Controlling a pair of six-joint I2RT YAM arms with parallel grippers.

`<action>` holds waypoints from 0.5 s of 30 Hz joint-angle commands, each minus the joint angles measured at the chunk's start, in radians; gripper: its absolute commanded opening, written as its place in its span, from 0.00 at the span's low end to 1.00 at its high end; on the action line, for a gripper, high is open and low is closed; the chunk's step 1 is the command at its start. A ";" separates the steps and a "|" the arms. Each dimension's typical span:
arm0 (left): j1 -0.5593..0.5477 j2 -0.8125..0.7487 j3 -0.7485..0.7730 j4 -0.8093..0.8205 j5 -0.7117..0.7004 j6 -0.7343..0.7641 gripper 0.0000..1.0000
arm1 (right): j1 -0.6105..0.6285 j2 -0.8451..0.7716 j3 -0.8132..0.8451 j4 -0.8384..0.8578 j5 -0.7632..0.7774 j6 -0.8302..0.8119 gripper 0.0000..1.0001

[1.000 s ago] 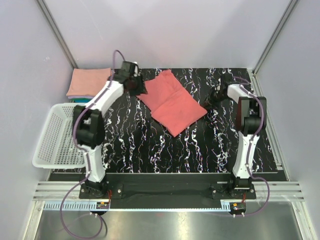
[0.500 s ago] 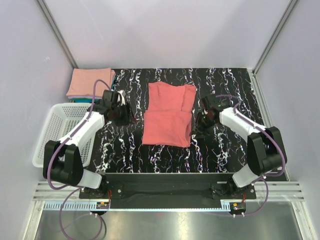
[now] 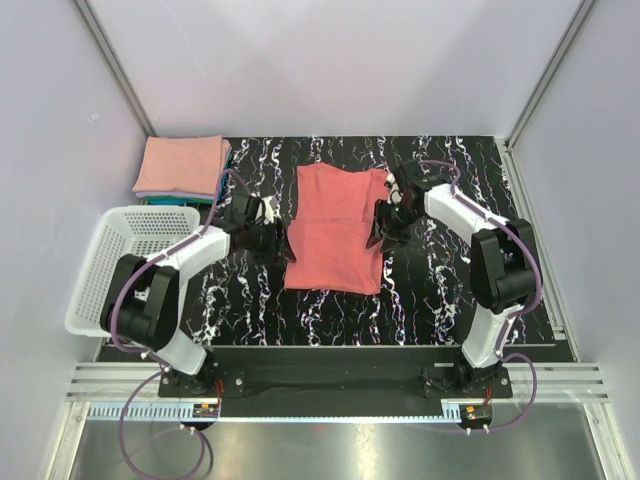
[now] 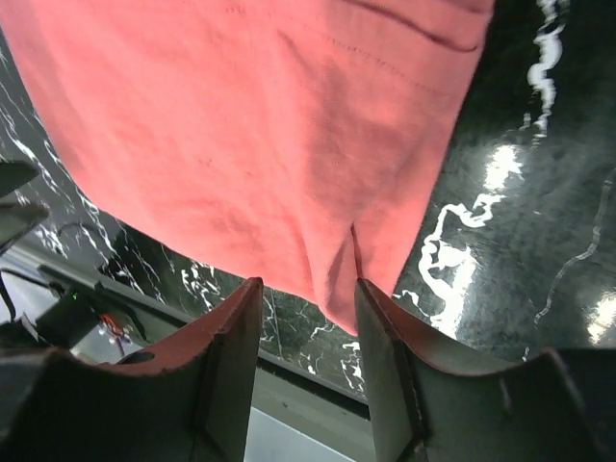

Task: Fold and stack the t-shirts
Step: Fold the tshirt

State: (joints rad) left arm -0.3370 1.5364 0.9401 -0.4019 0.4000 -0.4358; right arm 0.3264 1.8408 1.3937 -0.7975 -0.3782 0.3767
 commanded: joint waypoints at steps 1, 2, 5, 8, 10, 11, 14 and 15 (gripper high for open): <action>-0.008 0.031 -0.040 0.087 0.045 -0.003 0.53 | 0.002 -0.002 -0.045 0.046 -0.100 -0.039 0.51; -0.008 0.039 -0.043 0.080 0.042 -0.001 0.53 | 0.000 -0.005 -0.062 0.064 -0.079 -0.038 0.52; -0.010 0.062 -0.046 0.070 0.034 0.011 0.50 | -0.001 0.011 -0.120 0.115 -0.076 -0.044 0.53; -0.010 0.060 -0.063 0.083 0.017 -0.006 0.49 | -0.010 0.047 -0.153 0.144 -0.068 -0.050 0.43; -0.010 0.065 -0.055 0.058 0.000 -0.012 0.47 | -0.016 0.055 -0.165 0.149 -0.062 -0.048 0.28; -0.010 0.067 -0.050 0.034 -0.013 -0.012 0.47 | -0.016 0.043 -0.174 0.167 -0.053 -0.050 0.25; -0.010 0.039 -0.040 -0.018 -0.062 -0.001 0.46 | -0.018 0.028 -0.174 0.138 0.004 -0.071 0.16; -0.010 0.021 -0.021 -0.040 -0.111 0.002 0.46 | -0.018 0.028 -0.162 0.124 0.018 -0.078 0.14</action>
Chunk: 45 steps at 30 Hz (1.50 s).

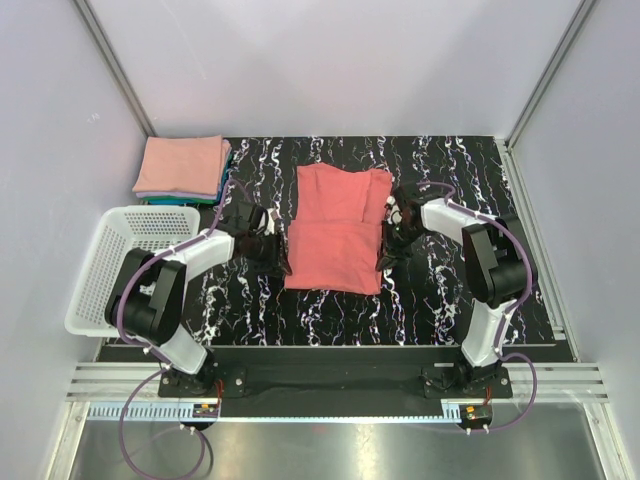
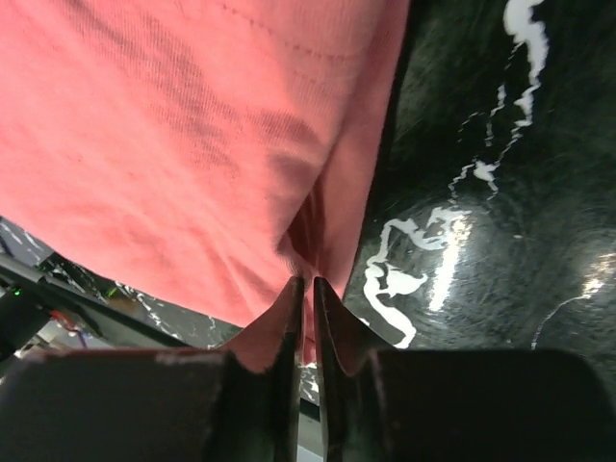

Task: Fold and stack the t-shirts
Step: Fold the tshirt

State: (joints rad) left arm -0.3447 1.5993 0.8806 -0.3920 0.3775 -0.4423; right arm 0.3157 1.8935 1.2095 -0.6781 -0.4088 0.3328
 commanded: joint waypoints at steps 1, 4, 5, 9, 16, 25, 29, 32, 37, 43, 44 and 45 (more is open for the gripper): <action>-0.002 -0.047 0.050 -0.071 -0.110 0.010 0.47 | -0.007 -0.030 0.030 -0.009 0.060 -0.037 0.13; -0.002 -0.059 0.116 -0.134 -0.166 0.020 0.47 | -0.007 -0.063 0.062 -0.046 0.077 -0.038 0.12; -0.002 -0.059 0.136 -0.145 -0.166 0.025 0.48 | -0.007 -0.083 0.074 -0.054 0.080 -0.032 0.14; 0.000 -0.038 0.179 -0.094 -0.111 0.033 0.50 | -0.013 -0.093 0.113 -0.031 0.105 0.000 0.41; 0.035 0.088 0.311 -0.036 -0.081 0.071 0.51 | -0.061 0.022 0.191 0.031 0.061 0.005 0.47; 0.062 0.293 0.465 -0.018 -0.063 0.106 0.50 | -0.079 0.144 0.283 0.054 0.021 -0.040 0.40; 0.064 0.349 0.511 -0.012 -0.031 0.102 0.50 | -0.083 0.141 0.298 0.058 0.044 -0.049 0.29; 0.064 0.376 0.527 0.004 -0.006 0.102 0.50 | -0.084 0.136 0.300 0.063 0.045 -0.057 0.25; 0.064 0.403 0.552 0.005 0.032 0.117 0.50 | -0.084 0.138 0.283 0.080 0.036 -0.060 0.27; 0.064 0.421 0.557 0.021 0.061 0.125 0.36 | -0.084 0.112 0.275 0.078 0.054 -0.063 0.09; 0.064 0.424 0.557 0.022 0.073 0.123 0.33 | -0.084 0.108 0.274 0.078 0.054 -0.063 0.06; 0.062 0.427 0.560 0.021 0.083 0.122 0.30 | -0.084 0.104 0.274 0.077 0.057 -0.064 0.04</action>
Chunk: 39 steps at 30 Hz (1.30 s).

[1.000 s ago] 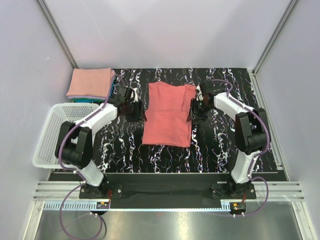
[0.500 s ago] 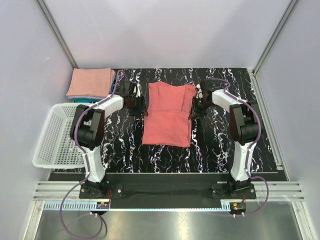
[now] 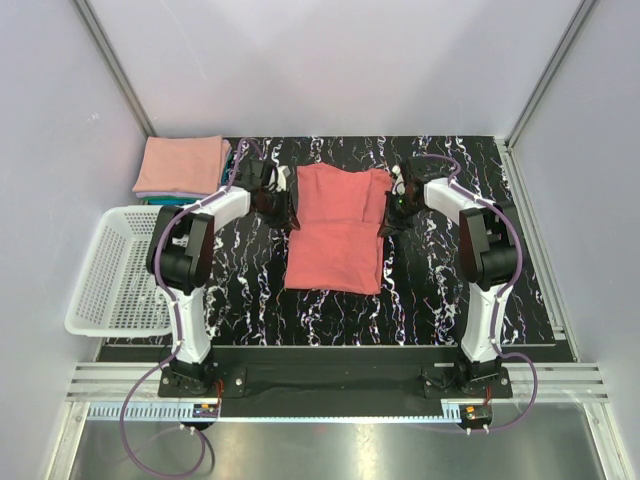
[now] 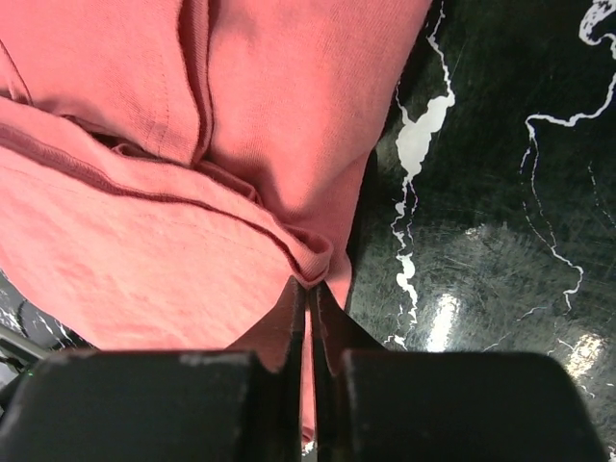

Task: Fold and stack the t-shirts
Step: Fold the tshirt

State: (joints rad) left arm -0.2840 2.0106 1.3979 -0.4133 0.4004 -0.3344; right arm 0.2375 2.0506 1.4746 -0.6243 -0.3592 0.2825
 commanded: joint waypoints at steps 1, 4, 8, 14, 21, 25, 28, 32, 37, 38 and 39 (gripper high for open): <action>0.003 0.014 0.039 0.054 0.069 0.011 0.25 | -0.004 -0.062 0.007 0.023 0.008 -0.016 0.02; 0.002 -0.009 0.041 0.057 0.084 0.002 0.11 | -0.006 -0.075 -0.002 0.025 0.011 -0.019 0.00; 0.000 -0.045 0.039 0.067 0.087 -0.002 0.00 | -0.006 -0.104 -0.020 0.024 0.035 -0.014 0.00; 0.002 -0.062 0.007 0.180 0.130 -0.044 0.00 | -0.006 -0.142 -0.056 0.052 0.063 -0.003 0.00; 0.002 -0.015 0.085 0.056 0.034 -0.018 0.15 | -0.009 -0.090 0.027 0.000 0.112 -0.011 0.35; 0.005 -0.010 0.110 0.016 -0.040 -0.005 0.23 | -0.009 -0.124 0.102 -0.149 0.146 0.009 0.44; 0.005 0.001 0.167 -0.074 -0.104 0.003 0.32 | -0.006 -0.214 0.041 -0.137 0.047 0.039 0.40; 0.005 -0.068 0.180 -0.123 -0.218 0.008 0.41 | 0.008 -0.262 -0.065 -0.075 -0.222 0.086 0.27; -0.033 -0.208 0.030 -0.056 -0.087 -0.026 0.41 | 0.020 -0.311 -0.293 0.049 -0.346 0.129 0.27; -0.043 -0.228 -0.012 -0.003 -0.057 -0.038 0.41 | 0.020 -0.313 -0.319 0.061 -0.337 0.129 0.27; -0.062 -0.251 -0.063 0.022 -0.031 -0.049 0.41 | 0.020 -0.316 -0.373 0.096 -0.336 0.129 0.27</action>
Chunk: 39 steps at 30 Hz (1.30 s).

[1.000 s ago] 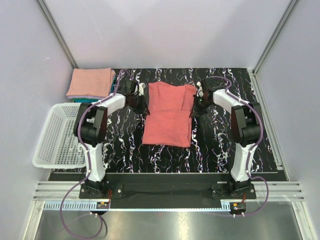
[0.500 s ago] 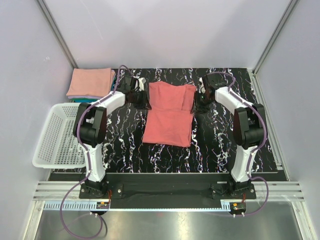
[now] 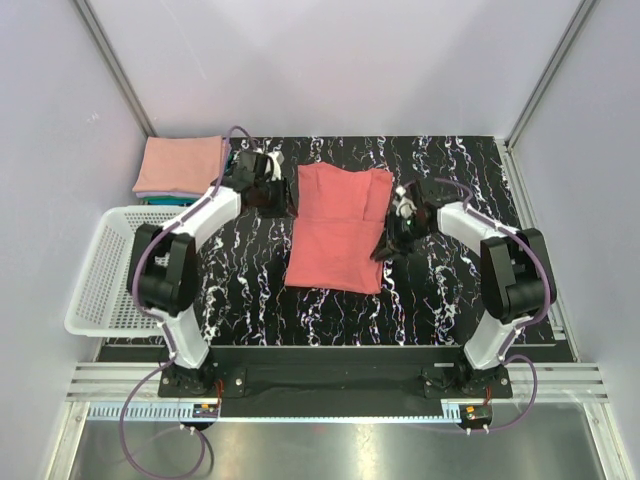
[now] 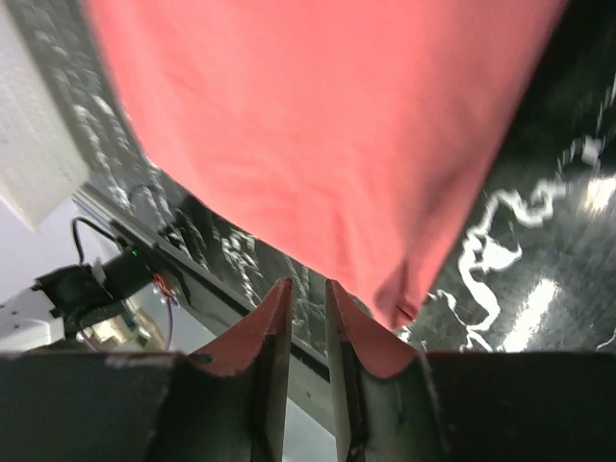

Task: Fold and stack the t-shirts
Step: Fold the tshirt

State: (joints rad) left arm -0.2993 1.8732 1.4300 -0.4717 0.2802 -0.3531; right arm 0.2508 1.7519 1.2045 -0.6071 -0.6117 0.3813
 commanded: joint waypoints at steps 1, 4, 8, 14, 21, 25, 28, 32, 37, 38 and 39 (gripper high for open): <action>-0.060 -0.146 -0.171 0.099 0.117 -0.038 0.41 | 0.007 -0.015 -0.124 0.095 -0.080 0.031 0.27; -0.090 -0.167 -0.275 0.133 0.129 -0.033 0.41 | 0.007 0.007 -0.177 0.127 -0.054 0.025 0.28; -0.090 -0.175 -0.379 0.143 0.122 -0.021 0.41 | 0.005 0.021 -0.180 0.093 0.038 0.013 0.28; -0.087 -0.152 -0.358 0.055 0.060 0.051 0.41 | 0.011 -0.075 -0.103 -0.048 0.079 0.024 0.21; -0.089 -0.151 -0.345 0.061 0.085 0.039 0.42 | 0.047 -0.074 -0.034 -0.005 0.003 0.108 0.17; -0.089 -0.151 -0.371 0.071 0.079 0.043 0.42 | 0.047 -0.023 -0.126 0.137 -0.079 0.154 0.16; -0.089 -0.140 -0.387 0.071 0.070 0.051 0.42 | 0.045 0.032 -0.177 0.173 -0.054 0.124 0.14; -0.089 -0.118 -0.391 0.062 0.048 0.054 0.42 | 0.045 0.069 -0.218 0.187 -0.005 0.084 0.14; -0.089 -0.134 -0.364 0.035 0.022 0.034 0.42 | 0.045 0.005 -0.198 0.121 0.050 0.057 0.14; -0.089 -0.138 -0.356 0.016 0.017 0.032 0.42 | 0.047 -0.018 -0.192 0.095 0.059 0.054 0.15; -0.089 -0.143 -0.329 -0.002 0.004 0.026 0.42 | 0.045 -0.026 -0.175 0.081 0.062 0.053 0.15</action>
State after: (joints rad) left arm -0.3901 1.7550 1.0462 -0.4400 0.3256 -0.3210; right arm 0.2901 1.8053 0.9775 -0.4805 -0.5900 0.4660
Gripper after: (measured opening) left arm 0.417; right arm 0.145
